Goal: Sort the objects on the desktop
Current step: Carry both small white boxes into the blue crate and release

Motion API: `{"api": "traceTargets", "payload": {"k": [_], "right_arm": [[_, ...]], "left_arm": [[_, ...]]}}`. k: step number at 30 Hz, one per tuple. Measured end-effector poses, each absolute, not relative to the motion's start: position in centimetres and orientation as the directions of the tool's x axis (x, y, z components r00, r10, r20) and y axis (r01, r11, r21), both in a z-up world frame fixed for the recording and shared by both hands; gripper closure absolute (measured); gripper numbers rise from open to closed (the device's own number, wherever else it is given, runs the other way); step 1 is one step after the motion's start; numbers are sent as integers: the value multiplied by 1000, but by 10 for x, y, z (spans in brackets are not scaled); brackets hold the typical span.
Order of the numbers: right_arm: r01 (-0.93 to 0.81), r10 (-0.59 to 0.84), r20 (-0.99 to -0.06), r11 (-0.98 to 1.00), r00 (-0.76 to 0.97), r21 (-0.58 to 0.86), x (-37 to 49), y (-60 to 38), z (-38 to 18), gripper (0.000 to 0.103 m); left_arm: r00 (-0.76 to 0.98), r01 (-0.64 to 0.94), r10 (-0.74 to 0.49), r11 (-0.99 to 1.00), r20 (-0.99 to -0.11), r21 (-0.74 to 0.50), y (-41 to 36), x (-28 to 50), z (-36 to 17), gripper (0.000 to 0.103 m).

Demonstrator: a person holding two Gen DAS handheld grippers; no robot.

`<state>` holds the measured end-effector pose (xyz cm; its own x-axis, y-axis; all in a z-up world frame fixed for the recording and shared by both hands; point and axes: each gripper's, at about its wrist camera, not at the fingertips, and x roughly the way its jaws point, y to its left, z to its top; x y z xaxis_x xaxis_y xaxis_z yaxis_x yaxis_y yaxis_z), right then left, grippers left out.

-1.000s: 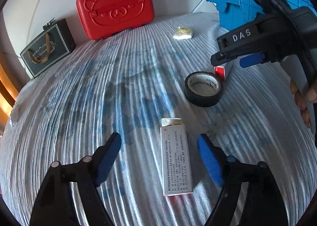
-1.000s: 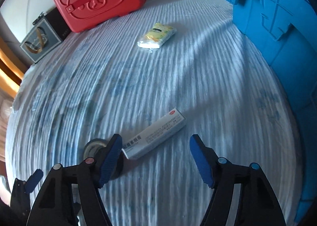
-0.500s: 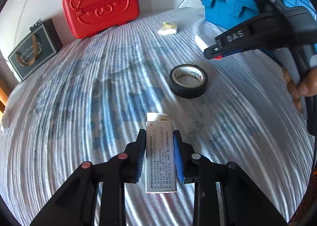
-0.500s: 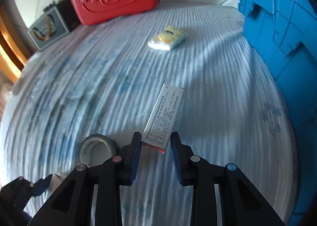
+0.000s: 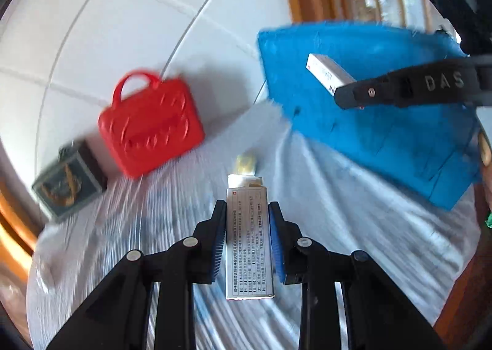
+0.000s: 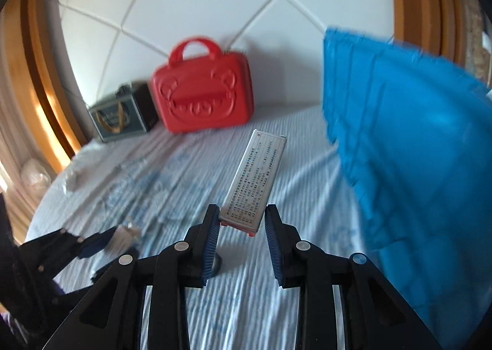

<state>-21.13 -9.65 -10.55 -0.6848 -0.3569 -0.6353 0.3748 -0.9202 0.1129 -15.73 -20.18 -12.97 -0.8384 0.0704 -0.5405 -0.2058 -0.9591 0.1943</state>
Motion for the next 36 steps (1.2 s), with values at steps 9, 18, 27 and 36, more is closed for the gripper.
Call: {"api": "traceTargets", "payload": {"k": [9, 18, 27, 36], "right_arm": [[180, -195, -423, -981, -885, 75, -143, 14, 19, 73], [-10, 9, -398, -1000, -917, 0, -156, 146, 82, 73], [-76, 66, -334, -997, -940, 16, -159, 216, 93, 35], [-85, 56, -337, -994, -940, 72, -155, 237, 81, 25]], "left_arm": [[-888, -421, 330, -865, -320, 273, -83, -183, 4, 77], [-861, -481, 404, -845, -308, 236, 42, -264, 76, 76], [-922, -363, 306, -896, -236, 255, 98, -274, 87, 2], [-941, -307, 252, -917, -227, 257, 104, -257, 87, 0]]}}
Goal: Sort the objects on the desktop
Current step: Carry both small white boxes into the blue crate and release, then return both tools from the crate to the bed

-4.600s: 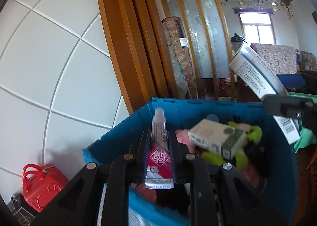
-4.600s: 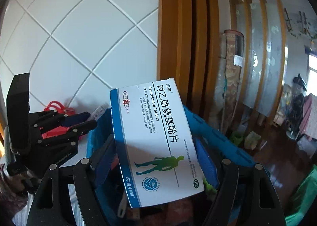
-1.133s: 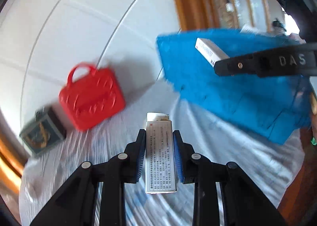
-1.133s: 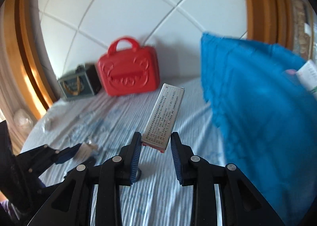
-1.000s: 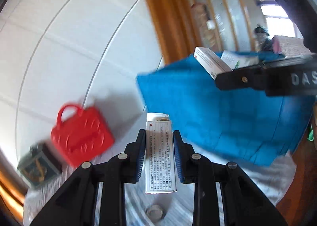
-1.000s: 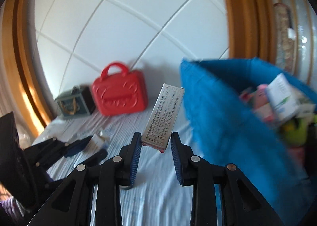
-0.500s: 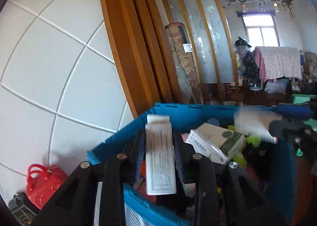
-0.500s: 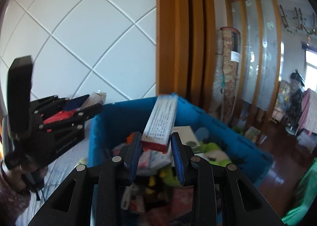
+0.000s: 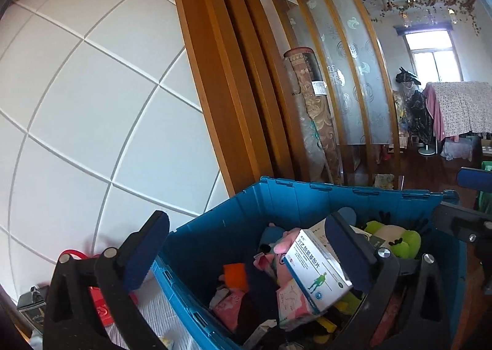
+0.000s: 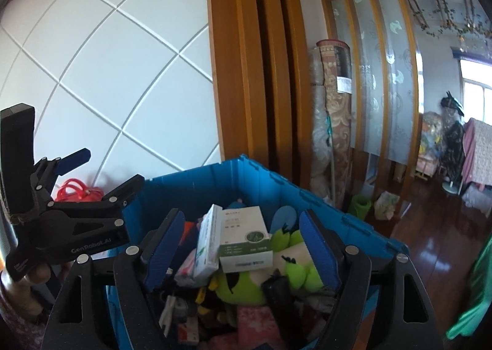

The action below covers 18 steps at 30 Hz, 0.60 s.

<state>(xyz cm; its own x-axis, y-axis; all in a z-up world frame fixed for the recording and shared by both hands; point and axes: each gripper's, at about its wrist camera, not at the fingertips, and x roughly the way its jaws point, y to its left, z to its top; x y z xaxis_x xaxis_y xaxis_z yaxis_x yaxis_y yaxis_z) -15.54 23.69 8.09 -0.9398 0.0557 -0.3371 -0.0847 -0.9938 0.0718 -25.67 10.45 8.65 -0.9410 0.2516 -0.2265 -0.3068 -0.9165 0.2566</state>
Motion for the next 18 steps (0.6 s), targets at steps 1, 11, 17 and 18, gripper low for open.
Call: {"api": "traceTargets", "payload": {"k": [1, 11, 17, 18], "right_arm": [[-84, 54, -336, -994, -940, 75, -155, 237, 81, 25], [-86, 58, -316, -993, -947, 76, -133, 226, 86, 19], [-78, 51, -308, -994, -950, 75, -116, 206, 91, 15], [-71, 46, -309, -995, -950, 73, -113, 198, 92, 14]], "left_arm": [[-941, -309, 254, -916, -226, 256, 104, -254, 87, 0], [-946, -298, 253, -927, -205, 230, 94, -226, 94, 0], [-948, -284, 243, -937, -205, 203, 55, -205, 85, 0], [-949, -277, 234, -940, -213, 201, 44, -200, 80, 0]]}}
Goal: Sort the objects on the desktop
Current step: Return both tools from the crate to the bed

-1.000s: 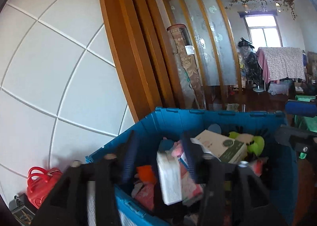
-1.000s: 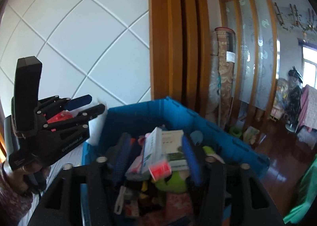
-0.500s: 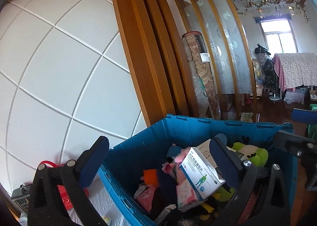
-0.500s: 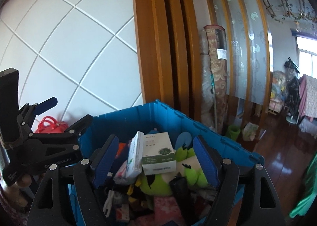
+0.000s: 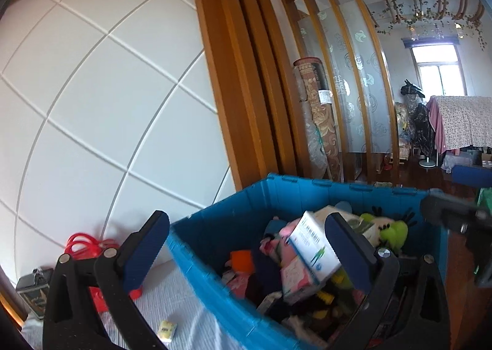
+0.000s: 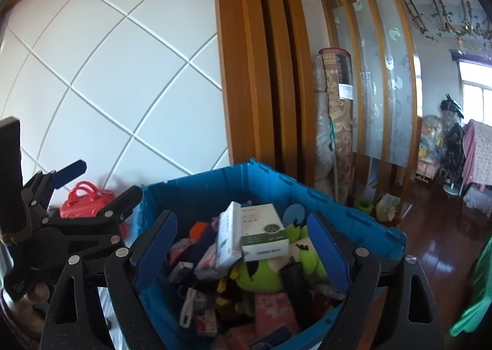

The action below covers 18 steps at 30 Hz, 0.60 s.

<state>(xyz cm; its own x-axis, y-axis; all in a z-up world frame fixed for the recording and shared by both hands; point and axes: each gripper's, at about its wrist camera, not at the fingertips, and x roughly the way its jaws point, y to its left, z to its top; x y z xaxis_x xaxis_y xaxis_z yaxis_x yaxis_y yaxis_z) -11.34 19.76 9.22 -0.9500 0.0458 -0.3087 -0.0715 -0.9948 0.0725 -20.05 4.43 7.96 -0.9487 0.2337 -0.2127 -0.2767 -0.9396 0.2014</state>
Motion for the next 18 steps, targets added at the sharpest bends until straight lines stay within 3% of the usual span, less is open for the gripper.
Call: {"api": "traceTargets", "payload": {"k": [5, 7, 13, 18], "right_arm": [[-6, -13, -298, -998, -954, 61, -108, 145, 89, 11], [36, -55, -307, -997, -950, 68, -111, 117, 83, 11], [189, -203, -378, -979, -903, 73, -143, 21, 53, 11], [290, -295, -468, -953, -833, 84, -194, -41, 7, 11]], "left_arm": [[-951, -185, 120, -958, -284, 217, -29, -182, 24, 0], [-934, -149, 65, -965, -350, 217, -69, -180, -9, 0], [-854, -51, -85, -968, -513, 245, -167, -183, -105, 0], [-785, -30, -102, -979, -611, 202, -210, -182, -171, 0]]}}
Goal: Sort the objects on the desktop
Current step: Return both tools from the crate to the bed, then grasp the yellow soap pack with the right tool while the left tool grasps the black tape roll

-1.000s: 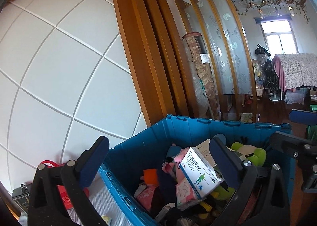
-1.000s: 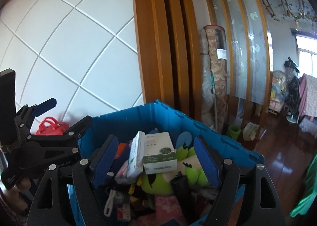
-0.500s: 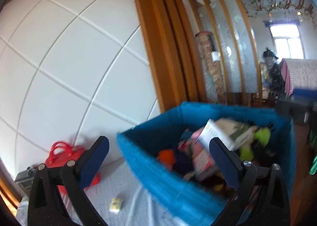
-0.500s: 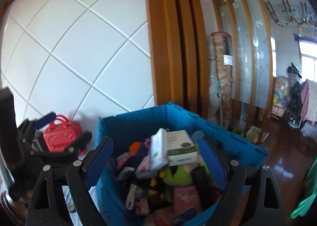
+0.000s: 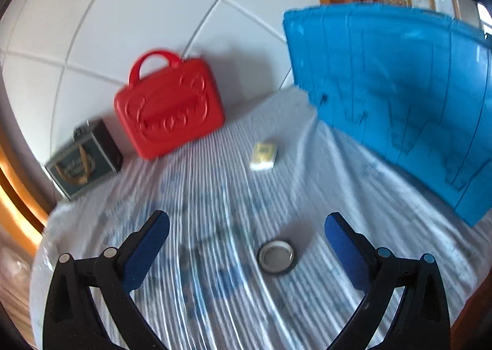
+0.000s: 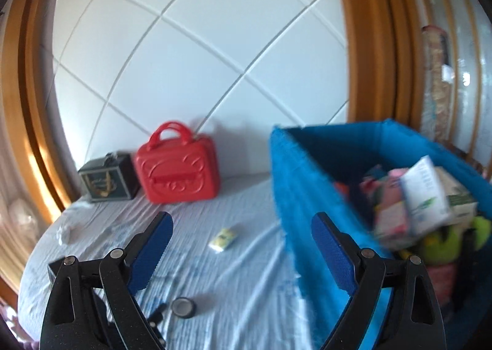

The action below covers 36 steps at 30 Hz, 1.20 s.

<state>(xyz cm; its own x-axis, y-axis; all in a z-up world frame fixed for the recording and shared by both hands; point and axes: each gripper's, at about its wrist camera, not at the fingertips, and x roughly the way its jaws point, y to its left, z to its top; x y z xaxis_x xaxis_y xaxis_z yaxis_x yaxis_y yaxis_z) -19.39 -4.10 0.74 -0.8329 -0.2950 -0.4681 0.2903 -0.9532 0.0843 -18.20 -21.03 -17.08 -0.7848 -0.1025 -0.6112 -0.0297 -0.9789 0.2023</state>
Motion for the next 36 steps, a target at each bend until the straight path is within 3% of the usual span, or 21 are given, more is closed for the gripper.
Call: {"api": "traceTargets", "payload": {"k": [4, 11, 15, 21, 25, 32, 33, 34, 36], "right_arm": [[346, -324, -547, -936, -772, 66, -242, -76, -40, 11], [365, -293, -700, -930, -651, 50, -331, -101, -135, 11], [338, -279, -769, -937, -575, 88, -382, -108, -188, 11], [320, -264, -823, -941, -503, 106, -437, -127, -246, 11], [301, -262, -836, -946, -481, 123, -458, -138, -266, 11], [313, -224, -865, -946, -449, 82, -482, -184, -285, 11], [320, -205, -879, -945, -431, 63, -485, -196, -292, 13], [326, -179, -887, -945, -425, 34, -486, -202, -297, 26], [353, -135, -891, -935, -433, -30, -485, -214, -306, 38]], "left_arm": [[-737, -18, -79, -991, -671, 136, -222, -191, -213, 0], [-682, -96, -37, -985, -730, 140, -205, -230, -265, 0], [-622, -100, -33, -988, -783, 120, -208, -248, -295, 16], [-609, -93, -6, -993, -794, 78, -223, -260, -307, 22], [-606, -124, 45, -991, -794, 39, -221, -263, -305, 47], [-609, -135, 63, -990, -791, 26, -222, -264, -304, 47], [-608, -135, 63, -991, -791, 25, -222, -264, -304, 47], [-609, -134, 63, -991, -791, 25, -222, -264, -304, 47], [-608, -134, 63, -991, -791, 24, -222, -265, -304, 48]]}}
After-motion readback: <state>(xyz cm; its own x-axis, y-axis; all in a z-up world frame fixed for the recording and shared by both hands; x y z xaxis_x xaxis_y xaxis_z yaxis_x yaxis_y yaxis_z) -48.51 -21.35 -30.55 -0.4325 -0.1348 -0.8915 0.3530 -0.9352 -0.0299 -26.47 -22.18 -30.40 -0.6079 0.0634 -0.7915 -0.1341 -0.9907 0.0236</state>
